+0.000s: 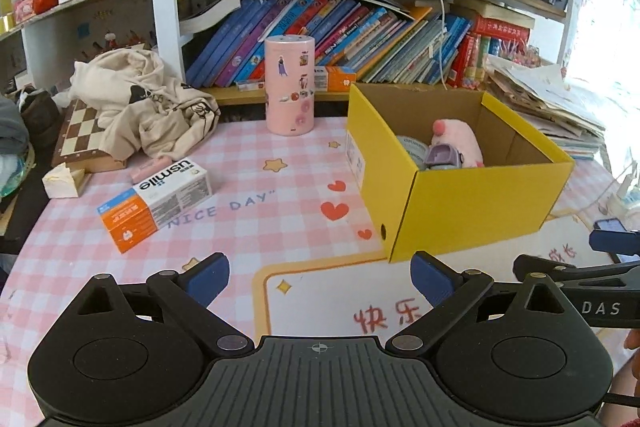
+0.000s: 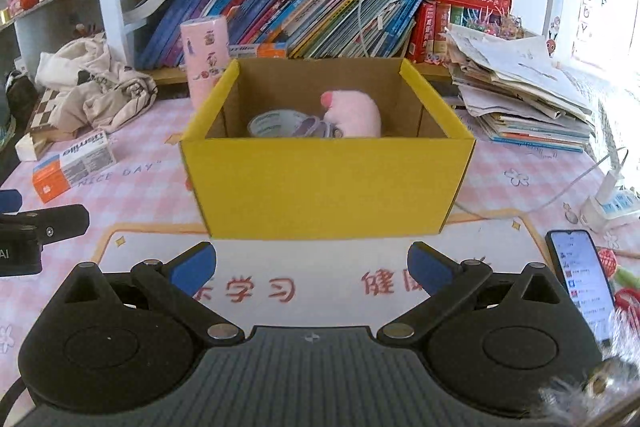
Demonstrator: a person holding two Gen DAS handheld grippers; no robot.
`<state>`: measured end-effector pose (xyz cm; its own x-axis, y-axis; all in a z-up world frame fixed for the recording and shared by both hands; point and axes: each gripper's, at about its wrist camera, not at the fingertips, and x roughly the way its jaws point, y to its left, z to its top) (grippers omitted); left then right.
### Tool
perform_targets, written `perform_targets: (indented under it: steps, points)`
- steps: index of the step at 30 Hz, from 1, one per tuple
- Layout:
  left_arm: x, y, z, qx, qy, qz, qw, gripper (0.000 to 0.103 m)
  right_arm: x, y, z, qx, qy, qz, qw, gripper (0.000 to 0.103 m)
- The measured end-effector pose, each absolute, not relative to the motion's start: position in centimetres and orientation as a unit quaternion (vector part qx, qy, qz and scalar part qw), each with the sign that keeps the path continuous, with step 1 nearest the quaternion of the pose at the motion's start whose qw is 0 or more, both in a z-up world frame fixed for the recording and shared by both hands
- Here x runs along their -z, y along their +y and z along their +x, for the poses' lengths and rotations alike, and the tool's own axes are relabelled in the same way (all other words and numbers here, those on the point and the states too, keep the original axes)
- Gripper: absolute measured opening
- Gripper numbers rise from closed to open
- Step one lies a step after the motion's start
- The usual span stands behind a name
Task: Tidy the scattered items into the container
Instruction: 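Open both grippers and raise both tools away from the yellow box, then move the left tool toward the usmile toothpaste box while the right tool follows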
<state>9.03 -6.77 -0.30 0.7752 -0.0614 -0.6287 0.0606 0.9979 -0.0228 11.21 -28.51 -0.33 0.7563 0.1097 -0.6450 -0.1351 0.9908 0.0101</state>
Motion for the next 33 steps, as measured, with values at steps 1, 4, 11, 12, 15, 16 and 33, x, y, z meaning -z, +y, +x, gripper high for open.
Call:
perform_targets:
  steps: [1,4,11,12,15,16,33]
  points:
    - [0.3,-6.6,8.8,0.035,0.335,0.001,0.942,0.099,0.4,-28.2,11.0,-0.066,0.346,-0.020,0.936,0.103]
    - [0.5,-5.9,8.2,0.038,0.338,0.005,0.940,0.099,0.7,-27.2,10.4,-0.070,0.355,-0.026,0.932,0.103]
    - [0.7,-3.8,6.8,0.031,0.345,0.003,0.938,0.099,0.7,-24.7,9.0,-0.085,0.355,-0.036,0.930,0.103]
    - [0.6,-3.5,6.6,0.030,0.344,0.002,0.938,0.099,0.7,-24.3,8.9,-0.088,0.356,-0.038,0.930,0.103]
    - [0.5,-2.5,6.0,0.022,0.340,-0.001,0.940,0.099,0.7,-23.1,8.5,-0.099,0.357,-0.044,0.928,0.103]
    - [0.4,-2.2,5.8,0.019,0.340,-0.002,0.940,0.100,0.7,-22.8,8.4,-0.102,0.356,-0.046,0.928,0.103]
    - [-0.1,2.4,3.7,-0.015,0.324,-0.016,0.946,0.100,0.5,-17.8,7.3,-0.138,0.351,-0.071,0.923,0.103]
